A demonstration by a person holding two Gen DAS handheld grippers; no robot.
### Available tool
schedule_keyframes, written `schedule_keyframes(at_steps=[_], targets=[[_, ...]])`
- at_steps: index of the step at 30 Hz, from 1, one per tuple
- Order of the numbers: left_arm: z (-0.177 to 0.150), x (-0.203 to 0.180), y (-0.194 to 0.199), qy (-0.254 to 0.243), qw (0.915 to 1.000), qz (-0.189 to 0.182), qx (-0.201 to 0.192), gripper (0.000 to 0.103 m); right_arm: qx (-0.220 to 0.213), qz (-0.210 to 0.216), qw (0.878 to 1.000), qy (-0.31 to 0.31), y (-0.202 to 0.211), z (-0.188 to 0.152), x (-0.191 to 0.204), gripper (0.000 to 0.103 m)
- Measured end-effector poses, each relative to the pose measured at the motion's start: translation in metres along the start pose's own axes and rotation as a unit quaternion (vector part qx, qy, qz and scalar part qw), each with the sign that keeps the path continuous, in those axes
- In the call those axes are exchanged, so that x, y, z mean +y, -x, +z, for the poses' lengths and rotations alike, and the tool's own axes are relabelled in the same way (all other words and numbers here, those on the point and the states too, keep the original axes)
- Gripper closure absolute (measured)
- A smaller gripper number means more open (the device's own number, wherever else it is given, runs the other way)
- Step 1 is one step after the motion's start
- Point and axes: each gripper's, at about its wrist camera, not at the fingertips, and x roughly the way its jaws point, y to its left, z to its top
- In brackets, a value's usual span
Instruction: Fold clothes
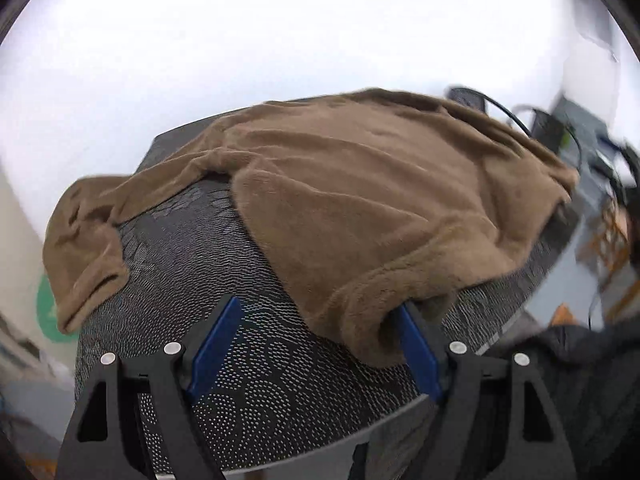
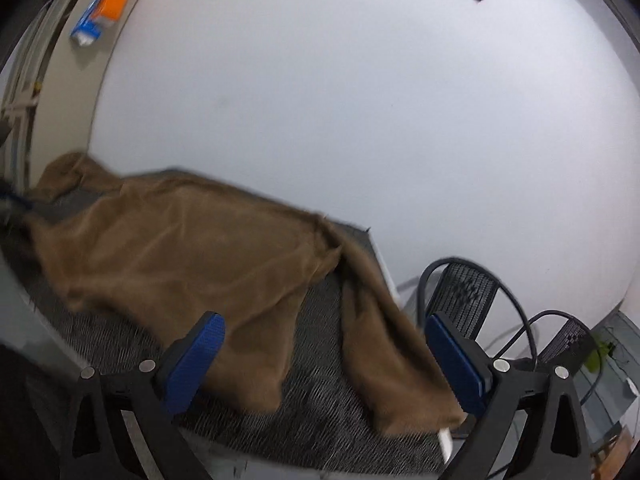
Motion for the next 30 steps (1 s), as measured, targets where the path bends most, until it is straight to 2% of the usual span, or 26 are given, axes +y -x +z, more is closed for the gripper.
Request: schedule_keyframes(at_steps=[4, 9, 22, 28, 30], targets=[[0.0, 0.002, -0.003, 0.027, 0.9994, 0.019, -0.013, 0.022, 0.018, 0.011, 0.998, 0.061, -0.018, -0.016, 0.03, 0.001], [-0.002, -0.006, -0.011, 0.039, 0.999, 0.019, -0.012, 0.022, 0.031, -0.029, 0.988, 0.147, -0.048, -0.025, 0.061, 0.001], [-0.005, -0.022, -0.025, 0.067, 0.9976, 0.015, -0.012, 0.022, 0.037, -0.09, 0.995, 0.014, -0.085, 0.008, 0.008, 0.001], [0.001, -0.022, -0.033, 0.089, 0.994, 0.059, -0.023, 0.022, 0.058, -0.063, 0.995, 0.054, -0.103, -0.005, 0.022, 0.001], [0.001, -0.019, -0.036, 0.088, 0.9896, 0.111, -0.027, 0.022, 0.06, -0.086, 0.993, 0.048, -0.105, -0.007, 0.016, 0.001]])
